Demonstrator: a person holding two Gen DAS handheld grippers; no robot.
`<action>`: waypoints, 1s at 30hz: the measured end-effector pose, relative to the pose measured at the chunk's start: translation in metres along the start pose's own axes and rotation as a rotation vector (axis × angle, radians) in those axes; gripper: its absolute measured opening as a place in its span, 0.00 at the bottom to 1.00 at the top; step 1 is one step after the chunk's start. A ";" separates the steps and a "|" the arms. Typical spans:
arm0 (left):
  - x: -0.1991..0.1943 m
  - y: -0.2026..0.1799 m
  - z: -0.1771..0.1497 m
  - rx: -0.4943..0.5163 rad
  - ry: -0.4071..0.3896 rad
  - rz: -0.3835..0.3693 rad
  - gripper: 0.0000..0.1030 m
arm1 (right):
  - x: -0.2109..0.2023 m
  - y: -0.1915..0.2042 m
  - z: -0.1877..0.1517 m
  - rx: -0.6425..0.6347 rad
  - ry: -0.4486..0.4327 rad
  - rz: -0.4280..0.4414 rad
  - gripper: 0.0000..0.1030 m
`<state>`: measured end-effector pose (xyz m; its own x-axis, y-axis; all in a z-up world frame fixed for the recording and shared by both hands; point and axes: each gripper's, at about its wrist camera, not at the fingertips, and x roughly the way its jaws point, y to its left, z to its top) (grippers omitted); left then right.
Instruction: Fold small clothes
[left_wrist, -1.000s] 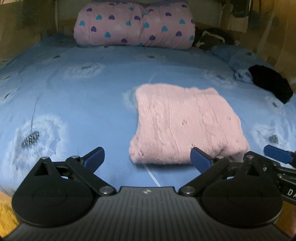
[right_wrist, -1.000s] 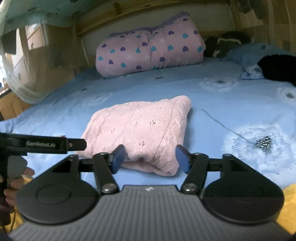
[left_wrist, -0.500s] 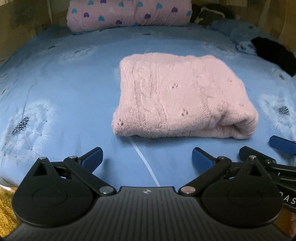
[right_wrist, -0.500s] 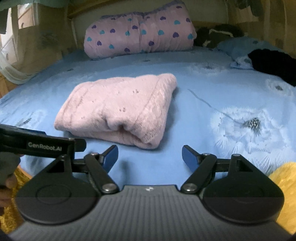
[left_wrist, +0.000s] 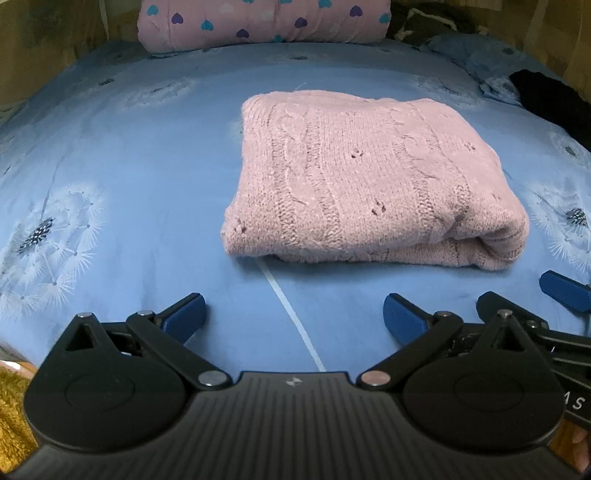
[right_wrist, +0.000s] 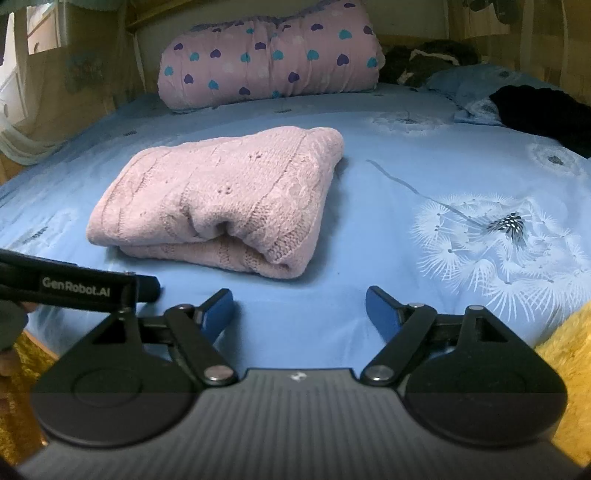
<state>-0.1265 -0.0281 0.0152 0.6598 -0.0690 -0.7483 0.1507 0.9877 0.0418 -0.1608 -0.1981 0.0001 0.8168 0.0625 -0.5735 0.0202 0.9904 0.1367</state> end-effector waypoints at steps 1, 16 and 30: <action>0.000 0.000 0.000 -0.001 0.000 0.001 1.00 | 0.000 0.000 0.000 0.000 -0.001 0.000 0.78; -0.001 0.000 -0.001 0.004 0.000 0.005 1.00 | 0.000 0.000 0.000 0.001 -0.001 0.001 0.78; -0.003 -0.004 -0.003 0.028 -0.019 0.021 1.00 | 0.000 0.000 -0.001 0.000 -0.002 0.000 0.78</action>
<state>-0.1311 -0.0318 0.0153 0.6770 -0.0509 -0.7342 0.1570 0.9846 0.0765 -0.1608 -0.1984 -0.0006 0.8180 0.0625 -0.5719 0.0201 0.9904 0.1369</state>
